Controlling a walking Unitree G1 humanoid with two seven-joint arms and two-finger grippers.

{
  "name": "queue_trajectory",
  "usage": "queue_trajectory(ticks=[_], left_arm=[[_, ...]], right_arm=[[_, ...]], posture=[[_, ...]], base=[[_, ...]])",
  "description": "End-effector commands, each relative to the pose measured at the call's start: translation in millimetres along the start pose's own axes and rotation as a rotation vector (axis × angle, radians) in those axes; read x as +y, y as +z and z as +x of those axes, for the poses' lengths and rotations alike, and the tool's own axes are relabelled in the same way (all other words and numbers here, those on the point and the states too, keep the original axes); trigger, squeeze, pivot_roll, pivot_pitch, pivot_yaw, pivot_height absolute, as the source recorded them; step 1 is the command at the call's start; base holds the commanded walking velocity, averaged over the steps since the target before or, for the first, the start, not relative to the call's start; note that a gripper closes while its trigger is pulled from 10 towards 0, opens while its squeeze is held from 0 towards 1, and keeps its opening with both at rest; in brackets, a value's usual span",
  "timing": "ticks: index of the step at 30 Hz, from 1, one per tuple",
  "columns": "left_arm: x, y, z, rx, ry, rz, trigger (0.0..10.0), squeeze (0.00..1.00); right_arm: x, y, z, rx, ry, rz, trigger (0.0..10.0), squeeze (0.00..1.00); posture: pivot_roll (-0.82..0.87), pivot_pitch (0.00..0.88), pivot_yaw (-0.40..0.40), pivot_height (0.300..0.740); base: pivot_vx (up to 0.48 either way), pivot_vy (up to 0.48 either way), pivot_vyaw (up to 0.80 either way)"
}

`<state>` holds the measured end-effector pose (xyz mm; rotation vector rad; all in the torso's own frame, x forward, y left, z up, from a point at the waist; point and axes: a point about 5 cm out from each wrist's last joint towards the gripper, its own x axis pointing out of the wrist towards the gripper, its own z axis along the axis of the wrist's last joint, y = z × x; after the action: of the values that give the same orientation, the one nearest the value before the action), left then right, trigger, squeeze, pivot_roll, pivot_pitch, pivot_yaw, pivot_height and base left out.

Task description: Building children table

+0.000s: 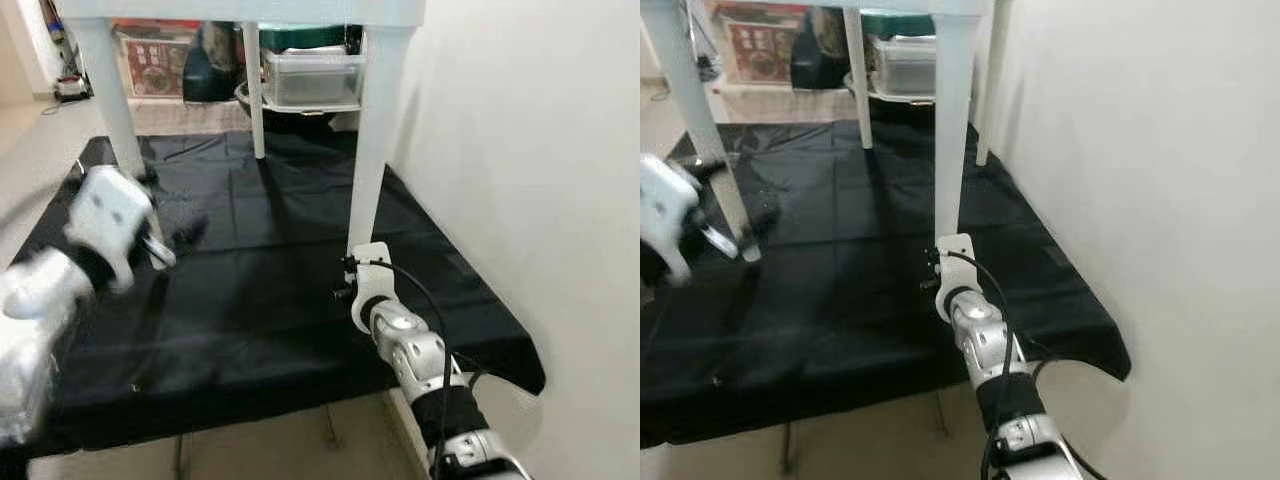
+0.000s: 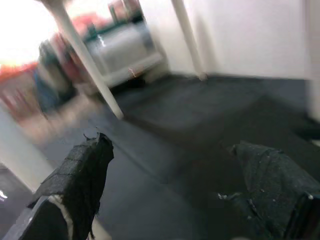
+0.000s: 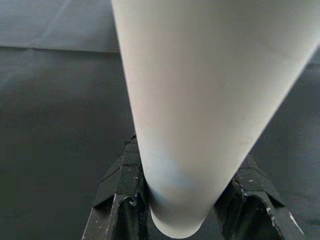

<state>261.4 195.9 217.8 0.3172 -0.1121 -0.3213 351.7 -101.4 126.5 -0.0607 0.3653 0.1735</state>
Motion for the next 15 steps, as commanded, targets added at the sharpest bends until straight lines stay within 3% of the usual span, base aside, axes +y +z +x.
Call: queue_trajectory(ticks=[1,2,9,15], left_arm=[[-12.5,-2,-1.0,0.017,0.013,-0.007,10.0,0.00],[-18.4,-6,-1.3,0.027,0.010,-0.020,10.0,0.00],[-35.4,-15,1.6,0.059,-0.014,-0.064,10.0,0.00],[-38.4,-17,0.4,0.067,-0.013,-0.073,10.0,0.00]], right_arm=[[-10.3,-15,-2.0,0.082,-0.049,0.034,10.0,0.00],[-13.3,-16,-3.7,0.074,-0.064,0.047,10.0,1.00],[-26.3,-28,-14.1,0.099,-0.116,0.128,10.0,1.00],[-33.0,-25,-21.8,0.081,-0.133,0.154,10.0,1.00]], posture=[[0.15,0.000,-0.140,0.740],[0.15,0.000,-0.140,0.740],[0.11,0.000,-0.117,0.740],[0.07,0.000,-0.099,0.740]], base=[[0.000,0.000,0.00],[0.000,0.000,0.00],[0.000,0.000,0.00],[0.000,0.000,0.00]])
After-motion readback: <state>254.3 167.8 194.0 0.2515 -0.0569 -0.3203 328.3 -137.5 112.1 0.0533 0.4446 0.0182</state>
